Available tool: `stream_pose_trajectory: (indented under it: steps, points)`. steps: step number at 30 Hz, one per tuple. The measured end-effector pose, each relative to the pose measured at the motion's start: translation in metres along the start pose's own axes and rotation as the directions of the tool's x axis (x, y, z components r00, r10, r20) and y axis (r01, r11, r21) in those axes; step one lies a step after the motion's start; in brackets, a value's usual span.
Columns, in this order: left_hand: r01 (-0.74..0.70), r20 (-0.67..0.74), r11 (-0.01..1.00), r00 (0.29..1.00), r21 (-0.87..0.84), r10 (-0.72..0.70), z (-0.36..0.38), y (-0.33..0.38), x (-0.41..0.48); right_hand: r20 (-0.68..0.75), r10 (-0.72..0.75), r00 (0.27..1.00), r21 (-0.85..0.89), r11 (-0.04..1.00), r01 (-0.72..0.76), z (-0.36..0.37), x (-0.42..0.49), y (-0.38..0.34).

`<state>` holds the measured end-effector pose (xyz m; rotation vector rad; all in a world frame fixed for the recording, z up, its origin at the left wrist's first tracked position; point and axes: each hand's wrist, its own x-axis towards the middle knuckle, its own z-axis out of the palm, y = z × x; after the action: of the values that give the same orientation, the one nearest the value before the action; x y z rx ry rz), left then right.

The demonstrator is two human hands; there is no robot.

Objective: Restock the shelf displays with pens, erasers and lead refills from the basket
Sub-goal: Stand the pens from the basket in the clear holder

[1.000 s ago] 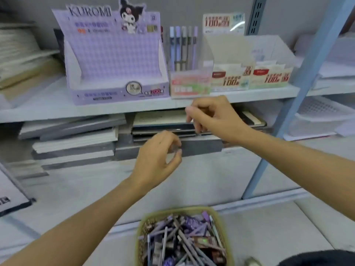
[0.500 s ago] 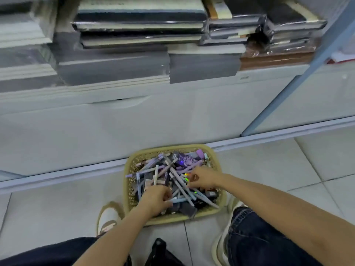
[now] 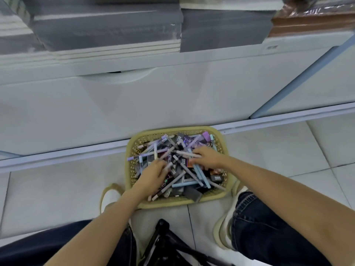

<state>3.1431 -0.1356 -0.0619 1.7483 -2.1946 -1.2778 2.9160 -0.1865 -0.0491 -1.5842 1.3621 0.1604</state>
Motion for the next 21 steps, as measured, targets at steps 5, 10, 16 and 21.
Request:
stream_pose_trajectory:
  steps: [5, 10, 16, 21]
  points:
    - [0.265, 0.025, 0.686, 0.941, -0.677, -0.338, -0.006, 0.027, 0.012, 0.102, -0.049, 0.994, 0.217, 0.976, 0.026, -0.023, -0.017, 0.002]
    - [0.29, 0.214, 0.492, 0.955, -0.821, -0.205, 0.001, 0.059, 0.019, 0.059, -0.104, 0.993, 0.451, 0.89, 0.066, -0.013, -0.022, -0.009]
    - [0.315, 0.236, 0.441, 0.945, -0.84, -0.225, 0.0, 0.066, 0.018, -0.035, -0.086, 0.996, 0.573, 0.815, 0.09, -0.005, -0.016, -0.026]
    - [0.257, 0.148, 0.503, 0.958, -0.825, -0.247, -0.01, 0.046, 0.012, -0.121, -0.042, 0.992, 0.533, 0.84, 0.1, -0.006, -0.015, -0.012]
